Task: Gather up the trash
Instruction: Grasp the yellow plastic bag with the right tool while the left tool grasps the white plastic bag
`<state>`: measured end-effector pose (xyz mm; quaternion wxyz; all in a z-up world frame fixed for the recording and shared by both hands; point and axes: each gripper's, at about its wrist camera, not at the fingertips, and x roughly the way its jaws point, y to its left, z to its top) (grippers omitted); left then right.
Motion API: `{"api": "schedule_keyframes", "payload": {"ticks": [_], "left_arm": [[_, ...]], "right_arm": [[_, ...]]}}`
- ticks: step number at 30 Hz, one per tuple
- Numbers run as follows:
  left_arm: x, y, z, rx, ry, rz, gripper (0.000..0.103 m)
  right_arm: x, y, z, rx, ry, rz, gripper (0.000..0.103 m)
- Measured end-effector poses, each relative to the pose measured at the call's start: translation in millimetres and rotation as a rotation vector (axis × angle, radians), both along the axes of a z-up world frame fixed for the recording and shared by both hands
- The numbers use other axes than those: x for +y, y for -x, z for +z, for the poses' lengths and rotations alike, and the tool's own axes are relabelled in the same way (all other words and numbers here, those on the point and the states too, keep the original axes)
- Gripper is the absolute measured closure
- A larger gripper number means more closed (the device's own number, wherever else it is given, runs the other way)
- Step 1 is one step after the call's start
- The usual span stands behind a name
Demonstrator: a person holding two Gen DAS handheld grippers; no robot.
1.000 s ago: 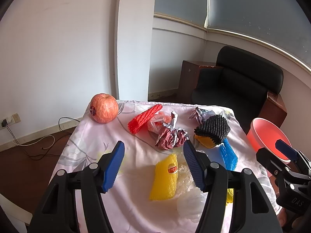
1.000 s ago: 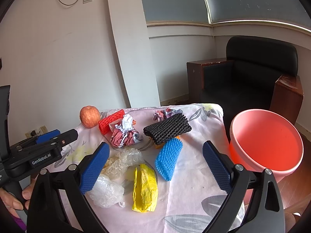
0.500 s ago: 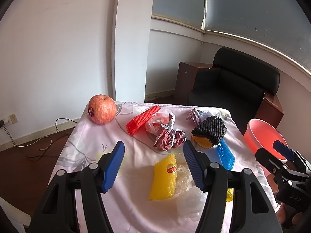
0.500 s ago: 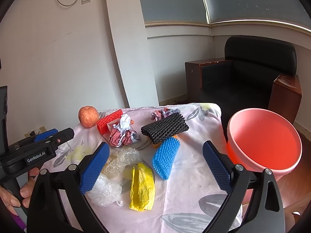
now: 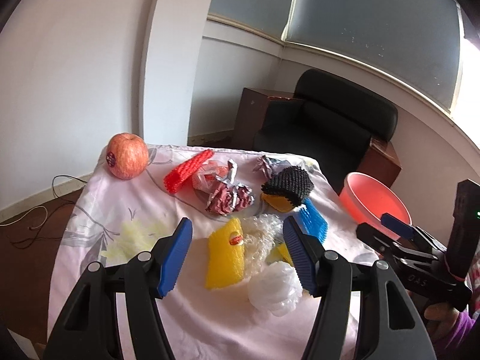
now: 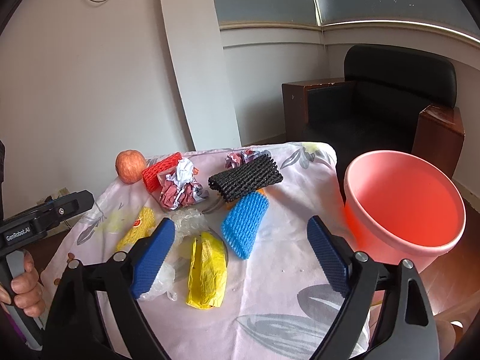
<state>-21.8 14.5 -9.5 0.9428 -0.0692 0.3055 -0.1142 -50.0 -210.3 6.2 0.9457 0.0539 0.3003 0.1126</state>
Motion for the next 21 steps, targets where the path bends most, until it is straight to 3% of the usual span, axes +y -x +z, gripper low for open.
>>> {"api": "schedule_keyframes", "payload": {"ticks": [10,14,21], "left_arm": [[-33,3,-41,0.115,-0.031,-0.151,0.041],[-39,-2,-57,0.165,-0.046,-0.172,0.052],[-33,-3,-68,0.199,-0.032,-0.160,0.076]], "right_arm": [[4,3,-31,0.121,-0.018,0.053,0.030],[9,1,-44,0.183,-0.042,0.085,0.037],[21,-8,-60,0.263,-0.051,0.123,0.058]]}}
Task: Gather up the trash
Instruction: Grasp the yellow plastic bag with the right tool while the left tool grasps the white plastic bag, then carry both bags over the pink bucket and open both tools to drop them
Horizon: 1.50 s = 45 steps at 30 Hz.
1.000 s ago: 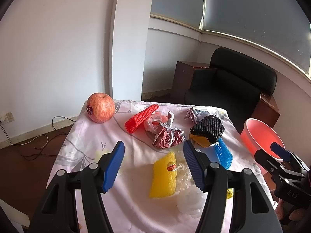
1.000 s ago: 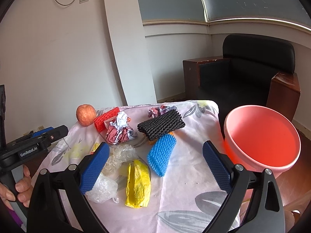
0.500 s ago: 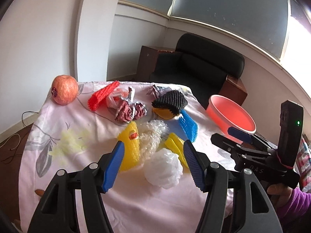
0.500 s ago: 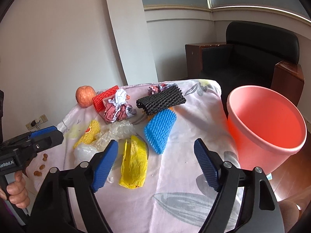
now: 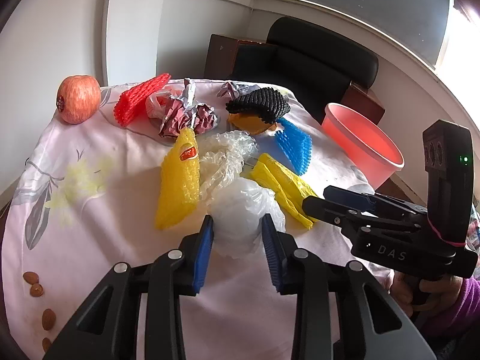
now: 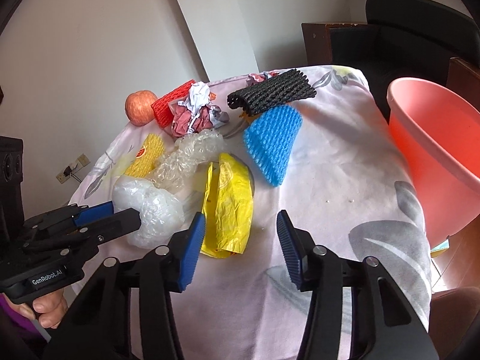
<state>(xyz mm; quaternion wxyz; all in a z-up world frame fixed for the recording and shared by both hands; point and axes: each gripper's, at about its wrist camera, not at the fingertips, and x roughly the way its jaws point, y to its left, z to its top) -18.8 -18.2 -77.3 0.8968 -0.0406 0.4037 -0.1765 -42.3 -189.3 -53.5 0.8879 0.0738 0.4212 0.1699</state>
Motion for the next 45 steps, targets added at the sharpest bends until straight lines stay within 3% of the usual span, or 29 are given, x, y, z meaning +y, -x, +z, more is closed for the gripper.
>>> {"api": "schedule_keyframes", "payload": {"ticks": [4,7,16,24,35,45], "left_arm": [[2,4,4,-0.011,0.012,-0.007,0.083],[2,8,10,-0.029,0.019,-0.016,0.086],[0,14,49,-0.134,0.073,-0.034,0.087],[-38,-7,75,-0.196,0.118,-0.089,0.087],[-135,-50,87,-0.207,0.114,-0.228,0.086],[-219,-101,59,-0.148,0.022,-0.281,0.086]], "right_arm": [[1,-1,-4,0.037,-0.015,0.020,0.082],[0,2,0,0.026,-0.027,0.028,0.086],[-19,16,51,-0.121,-0.054,-0.002,0.087],[-77,13,79,-0.217,-0.015,-0.186,0.087],[-158,0,68,-0.198,0.033,-0.419,0.087],[-202,-18,43,-0.129,0.035,-0.501,0.087]]}}
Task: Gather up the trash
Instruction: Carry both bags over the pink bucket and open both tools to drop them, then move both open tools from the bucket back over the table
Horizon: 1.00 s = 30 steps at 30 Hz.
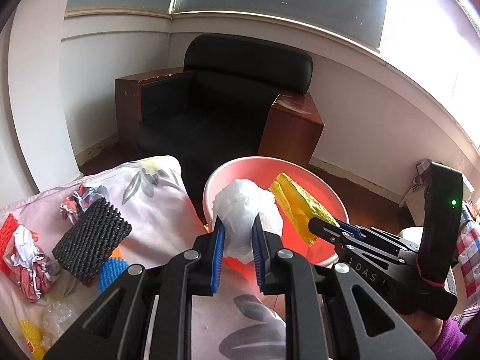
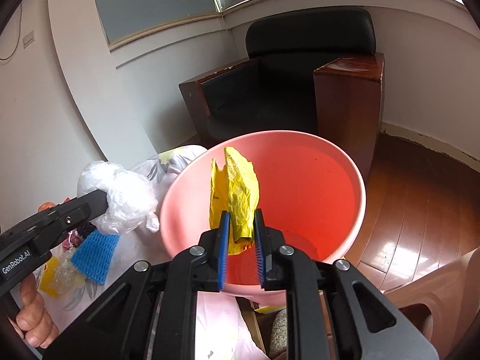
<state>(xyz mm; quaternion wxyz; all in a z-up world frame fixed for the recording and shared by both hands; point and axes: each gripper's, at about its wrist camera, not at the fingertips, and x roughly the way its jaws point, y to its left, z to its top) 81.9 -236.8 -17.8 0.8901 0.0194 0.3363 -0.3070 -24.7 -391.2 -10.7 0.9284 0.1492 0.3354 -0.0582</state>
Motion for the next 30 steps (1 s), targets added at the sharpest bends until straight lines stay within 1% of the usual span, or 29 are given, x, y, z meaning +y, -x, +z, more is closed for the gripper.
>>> {"api": "schedule_keyframes", "payload": {"ticks": [3,7,10,11,12,14,15,16,18,27,30], "left_arm": [[-17,-12,-12,0.019,-0.034,-0.002,0.086],[-33,-22,-24,0.046,-0.054,-0.013,0.085],[-38,-24,-29,0.051,-0.058,-0.010,0.078],[-39,-24,-30,0.052,-0.057,-0.012,0.071],[-39,-25,-30,0.051,-0.054,-0.012,0.068],[-37,-24,-28,0.039,-0.041,-0.016,0.065],[-35,-23,-26,0.033,-0.038,-0.015,0.064],[-33,-22,-24,0.026,-0.036,-0.013,0.064],[-27,-20,-18,0.012,-0.026,-0.005,0.062],[20,-7,7,-0.019,0.040,0.067,0.052],[40,-1,16,-0.030,0.061,0.093,0.052]], "right_arm": [[-8,-5,-5,0.012,-0.001,-0.012,0.087],[-14,-7,-7,0.019,0.004,-0.022,0.085],[-19,-7,-9,0.023,-0.002,-0.039,0.082],[-21,-7,-9,0.022,-0.009,-0.038,0.082],[-22,-7,-9,0.022,-0.013,-0.039,0.081],[-24,-5,-9,0.018,-0.018,-0.043,0.076],[-24,-5,-8,0.016,-0.020,-0.045,0.070],[-24,-3,-8,0.012,-0.021,-0.046,0.067],[-23,-2,-6,0.006,-0.023,-0.045,0.065],[-5,10,12,-0.035,-0.004,-0.023,0.064],[7,15,20,-0.055,0.003,-0.003,0.064]]}}
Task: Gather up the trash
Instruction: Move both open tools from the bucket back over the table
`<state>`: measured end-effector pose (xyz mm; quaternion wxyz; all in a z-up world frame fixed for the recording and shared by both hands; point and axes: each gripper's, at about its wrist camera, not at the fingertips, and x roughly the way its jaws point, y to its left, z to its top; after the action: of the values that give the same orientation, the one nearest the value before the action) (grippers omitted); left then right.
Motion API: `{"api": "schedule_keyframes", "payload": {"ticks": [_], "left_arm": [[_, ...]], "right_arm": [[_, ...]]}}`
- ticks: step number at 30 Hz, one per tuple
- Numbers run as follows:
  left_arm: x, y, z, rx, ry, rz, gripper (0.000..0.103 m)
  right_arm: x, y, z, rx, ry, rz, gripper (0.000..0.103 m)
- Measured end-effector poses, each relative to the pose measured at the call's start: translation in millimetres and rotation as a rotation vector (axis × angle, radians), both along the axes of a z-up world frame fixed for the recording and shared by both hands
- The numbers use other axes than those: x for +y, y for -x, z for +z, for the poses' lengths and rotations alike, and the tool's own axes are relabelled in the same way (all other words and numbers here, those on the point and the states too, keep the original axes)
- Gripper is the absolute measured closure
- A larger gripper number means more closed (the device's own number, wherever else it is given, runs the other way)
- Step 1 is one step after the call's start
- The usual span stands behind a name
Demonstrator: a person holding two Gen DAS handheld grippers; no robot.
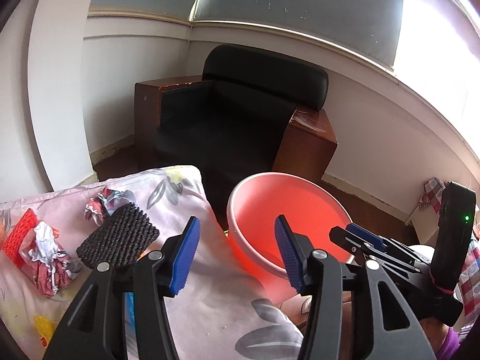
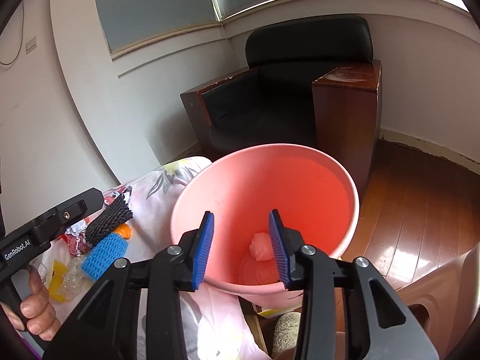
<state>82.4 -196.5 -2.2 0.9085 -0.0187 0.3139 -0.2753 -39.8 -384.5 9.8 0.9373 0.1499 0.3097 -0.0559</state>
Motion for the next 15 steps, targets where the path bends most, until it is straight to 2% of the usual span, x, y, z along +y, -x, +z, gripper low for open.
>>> {"api": "schedule_keyframes", "payload": {"ticks": [6,15], "left_arm": [[49,19,13,-0.025,0.028,0.067,0.048],[117,48,14,-0.057,0.010,0.173,0.043]], "right_arm": [[31,10,15,-0.043,0.020,0.055,0.064],[79,17,26,-0.087,0.012,0.149,0.064]]}}
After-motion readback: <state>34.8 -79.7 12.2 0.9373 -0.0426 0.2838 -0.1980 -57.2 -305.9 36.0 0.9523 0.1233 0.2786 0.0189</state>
